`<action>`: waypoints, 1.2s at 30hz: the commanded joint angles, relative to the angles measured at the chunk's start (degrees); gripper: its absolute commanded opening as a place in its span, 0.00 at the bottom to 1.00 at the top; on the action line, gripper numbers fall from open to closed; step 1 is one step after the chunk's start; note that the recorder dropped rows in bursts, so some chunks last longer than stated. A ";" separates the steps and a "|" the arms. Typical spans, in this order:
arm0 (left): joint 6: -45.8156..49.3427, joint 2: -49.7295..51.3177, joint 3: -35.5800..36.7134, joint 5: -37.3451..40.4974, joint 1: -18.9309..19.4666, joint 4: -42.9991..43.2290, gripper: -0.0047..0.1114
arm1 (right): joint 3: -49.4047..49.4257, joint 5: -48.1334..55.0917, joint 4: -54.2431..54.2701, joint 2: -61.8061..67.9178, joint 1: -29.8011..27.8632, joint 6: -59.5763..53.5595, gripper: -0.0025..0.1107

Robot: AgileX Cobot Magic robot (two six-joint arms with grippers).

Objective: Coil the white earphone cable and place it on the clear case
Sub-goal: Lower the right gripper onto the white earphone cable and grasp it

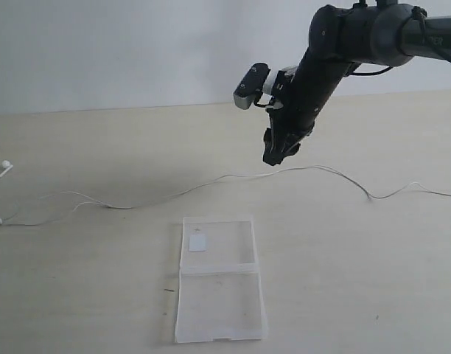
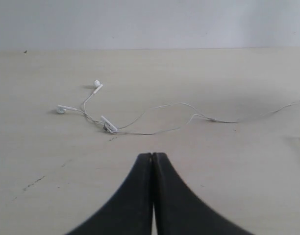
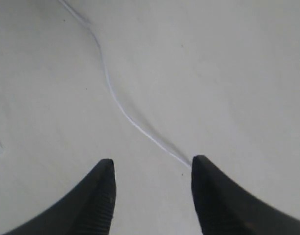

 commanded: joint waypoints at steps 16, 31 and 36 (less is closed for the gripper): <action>0.28 -0.33 0.01 -0.50 0.03 -0.24 0.04 | -0.67 -4.31 -0.53 4.19 3.87 -5.98 0.46; 0.28 -0.33 0.01 -0.61 0.04 -0.24 0.04 | -0.67 -6.46 -5.10 7.81 3.99 -5.57 0.44; 0.28 -0.33 0.01 -0.61 0.04 -0.24 0.04 | -0.67 -6.60 -5.18 9.66 3.99 -5.57 0.32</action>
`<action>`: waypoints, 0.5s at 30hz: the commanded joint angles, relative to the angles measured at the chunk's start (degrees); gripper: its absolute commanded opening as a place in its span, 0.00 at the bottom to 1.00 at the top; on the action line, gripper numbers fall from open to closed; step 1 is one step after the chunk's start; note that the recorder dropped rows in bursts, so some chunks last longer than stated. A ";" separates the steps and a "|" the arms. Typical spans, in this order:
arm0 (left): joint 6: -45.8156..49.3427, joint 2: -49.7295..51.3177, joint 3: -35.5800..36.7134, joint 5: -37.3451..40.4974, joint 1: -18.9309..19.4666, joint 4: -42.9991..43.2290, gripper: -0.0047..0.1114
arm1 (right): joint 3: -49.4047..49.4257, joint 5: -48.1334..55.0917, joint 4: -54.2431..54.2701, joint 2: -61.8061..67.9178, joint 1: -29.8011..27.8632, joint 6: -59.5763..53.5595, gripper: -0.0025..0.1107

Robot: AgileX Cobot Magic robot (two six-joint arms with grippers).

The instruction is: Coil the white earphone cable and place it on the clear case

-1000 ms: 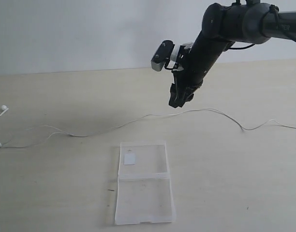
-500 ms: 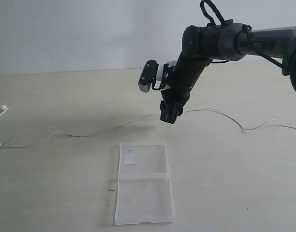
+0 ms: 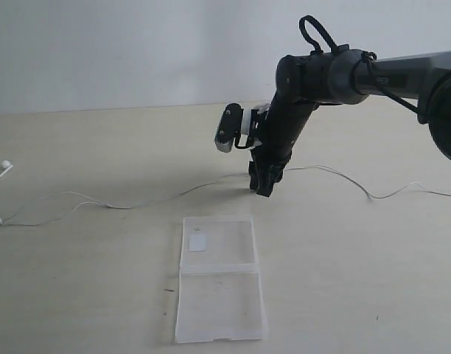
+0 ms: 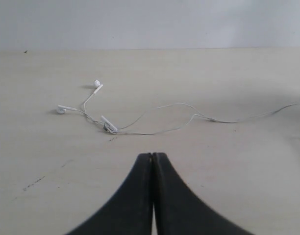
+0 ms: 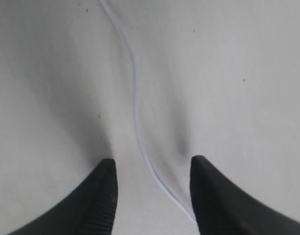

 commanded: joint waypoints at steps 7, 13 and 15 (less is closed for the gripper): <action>0.28 -0.33 0.01 -0.61 0.04 -0.24 0.04 | -0.59 0.09 -1.10 2.08 0.00 4.25 0.02; 0.28 -0.33 0.01 -0.61 0.04 -0.24 0.04 | -4.61 9.13 2.05 -13.64 0.00 19.30 0.02; 0.28 -0.33 0.01 -0.61 0.04 -0.24 0.04 | -4.81 14.20 8.98 -20.57 0.00 19.30 0.02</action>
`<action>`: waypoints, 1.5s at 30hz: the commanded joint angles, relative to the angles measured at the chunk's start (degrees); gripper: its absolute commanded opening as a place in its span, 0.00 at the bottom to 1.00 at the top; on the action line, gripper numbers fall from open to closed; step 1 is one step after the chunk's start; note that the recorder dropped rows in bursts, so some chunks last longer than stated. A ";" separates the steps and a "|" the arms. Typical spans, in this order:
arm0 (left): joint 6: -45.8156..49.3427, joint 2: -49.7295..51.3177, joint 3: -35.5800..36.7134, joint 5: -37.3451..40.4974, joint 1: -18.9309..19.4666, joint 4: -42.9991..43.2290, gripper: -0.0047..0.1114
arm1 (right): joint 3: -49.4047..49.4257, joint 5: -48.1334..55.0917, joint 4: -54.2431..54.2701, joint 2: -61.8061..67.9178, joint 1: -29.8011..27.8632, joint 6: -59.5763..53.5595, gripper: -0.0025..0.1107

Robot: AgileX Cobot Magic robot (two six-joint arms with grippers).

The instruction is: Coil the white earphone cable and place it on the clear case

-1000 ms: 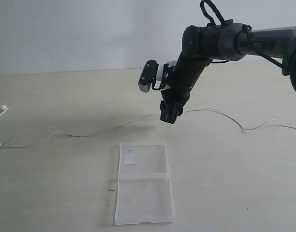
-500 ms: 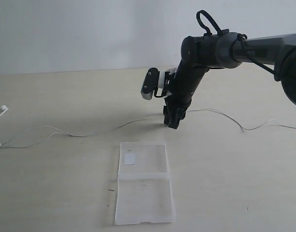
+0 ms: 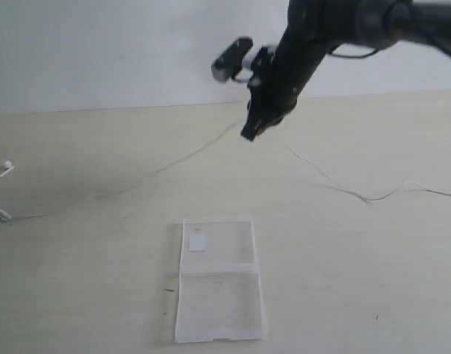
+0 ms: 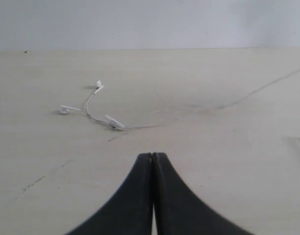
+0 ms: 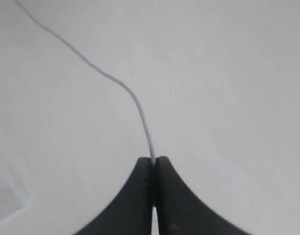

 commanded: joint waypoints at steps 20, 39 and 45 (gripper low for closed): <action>2.20 -0.33 0.01 -0.92 0.04 4.13 0.04 | -1.21 -2.66 14.49 -40.50 0.00 1.02 0.02; 2.97 -0.33 0.01 -47.12 0.04 16.50 0.04 | -1.21 -5.19 14.96 -40.50 0.00 1.02 0.02; -0.53 0.11 -3.16 -65.54 0.04 15.28 0.04 | -1.21 -5.21 14.92 -41.13 0.00 1.38 0.02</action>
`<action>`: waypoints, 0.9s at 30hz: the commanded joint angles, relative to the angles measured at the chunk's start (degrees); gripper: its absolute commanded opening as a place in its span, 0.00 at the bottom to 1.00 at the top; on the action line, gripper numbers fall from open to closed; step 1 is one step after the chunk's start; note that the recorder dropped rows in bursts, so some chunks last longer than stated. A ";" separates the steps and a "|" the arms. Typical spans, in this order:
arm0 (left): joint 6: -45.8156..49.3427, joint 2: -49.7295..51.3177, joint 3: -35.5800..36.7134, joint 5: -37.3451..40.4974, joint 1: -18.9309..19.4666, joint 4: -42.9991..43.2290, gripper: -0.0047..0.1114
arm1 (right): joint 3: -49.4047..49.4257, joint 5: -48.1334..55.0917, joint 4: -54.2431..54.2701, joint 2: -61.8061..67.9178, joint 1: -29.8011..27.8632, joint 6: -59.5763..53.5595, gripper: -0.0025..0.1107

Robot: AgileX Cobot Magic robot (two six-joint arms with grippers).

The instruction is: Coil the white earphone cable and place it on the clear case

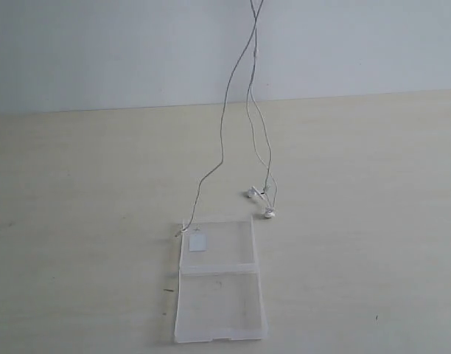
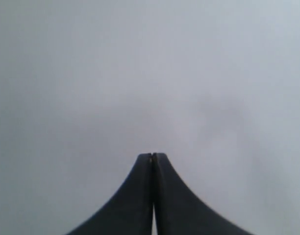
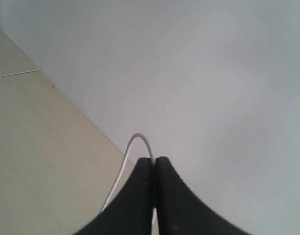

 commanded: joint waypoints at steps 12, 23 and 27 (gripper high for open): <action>-54.10 48.40 -46.73 13.83 0.04 24.60 0.04 | -1.75 -3.59 0.23 -0.95 0.00 6.03 0.02; -75.06 73.08 -57.77 12.67 0.04 30.99 0.04 | -15.26 5.46 -6.12 -0.95 0.00 19.27 0.02; -81.04 76.19 -57.50 8.10 -1.14 38.27 0.04 | -18.91 6.73 -8.84 -0.95 0.00 20.12 0.02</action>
